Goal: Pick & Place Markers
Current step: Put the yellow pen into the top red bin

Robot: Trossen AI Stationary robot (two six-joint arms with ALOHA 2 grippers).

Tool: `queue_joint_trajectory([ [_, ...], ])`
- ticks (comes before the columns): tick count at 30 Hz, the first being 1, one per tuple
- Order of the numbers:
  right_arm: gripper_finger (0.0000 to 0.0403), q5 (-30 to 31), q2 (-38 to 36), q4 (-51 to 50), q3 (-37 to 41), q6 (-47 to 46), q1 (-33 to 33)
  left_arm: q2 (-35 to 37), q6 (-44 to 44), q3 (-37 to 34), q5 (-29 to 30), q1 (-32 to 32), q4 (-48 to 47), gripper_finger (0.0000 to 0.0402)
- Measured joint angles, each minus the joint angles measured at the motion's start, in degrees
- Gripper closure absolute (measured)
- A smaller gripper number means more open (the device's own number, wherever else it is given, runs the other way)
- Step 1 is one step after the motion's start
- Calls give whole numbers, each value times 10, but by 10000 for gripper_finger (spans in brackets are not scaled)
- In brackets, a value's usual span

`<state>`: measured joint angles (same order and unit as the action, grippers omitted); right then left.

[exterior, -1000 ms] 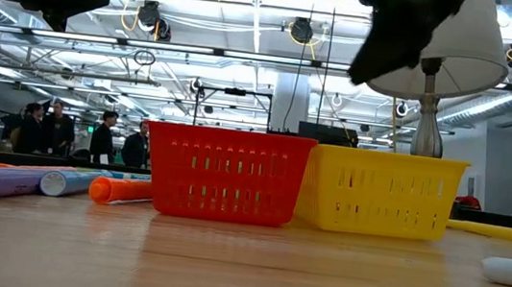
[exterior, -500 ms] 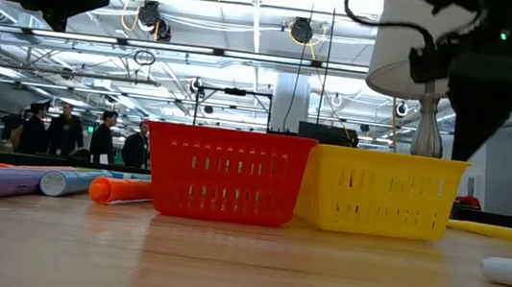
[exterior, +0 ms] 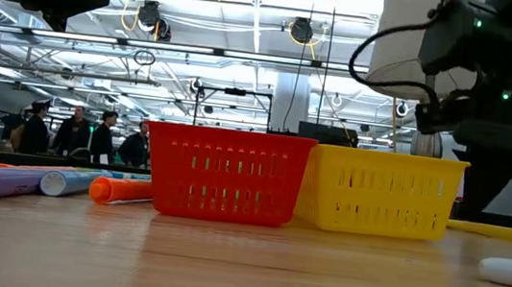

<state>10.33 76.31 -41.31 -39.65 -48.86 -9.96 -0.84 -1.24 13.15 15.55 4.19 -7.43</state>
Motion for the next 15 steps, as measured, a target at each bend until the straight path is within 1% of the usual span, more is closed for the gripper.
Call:
queue_joint_trajectory([
  [4,268,-2,0,9,16,0,6,0,0,0,0,0,0,268],
  [10,268,-17,-1,68,41,0,6,0,0,0,0,0,0,268],
  [15,268,-27,-2,75,48,8,6,0,0,0,0,0,0,268],
])
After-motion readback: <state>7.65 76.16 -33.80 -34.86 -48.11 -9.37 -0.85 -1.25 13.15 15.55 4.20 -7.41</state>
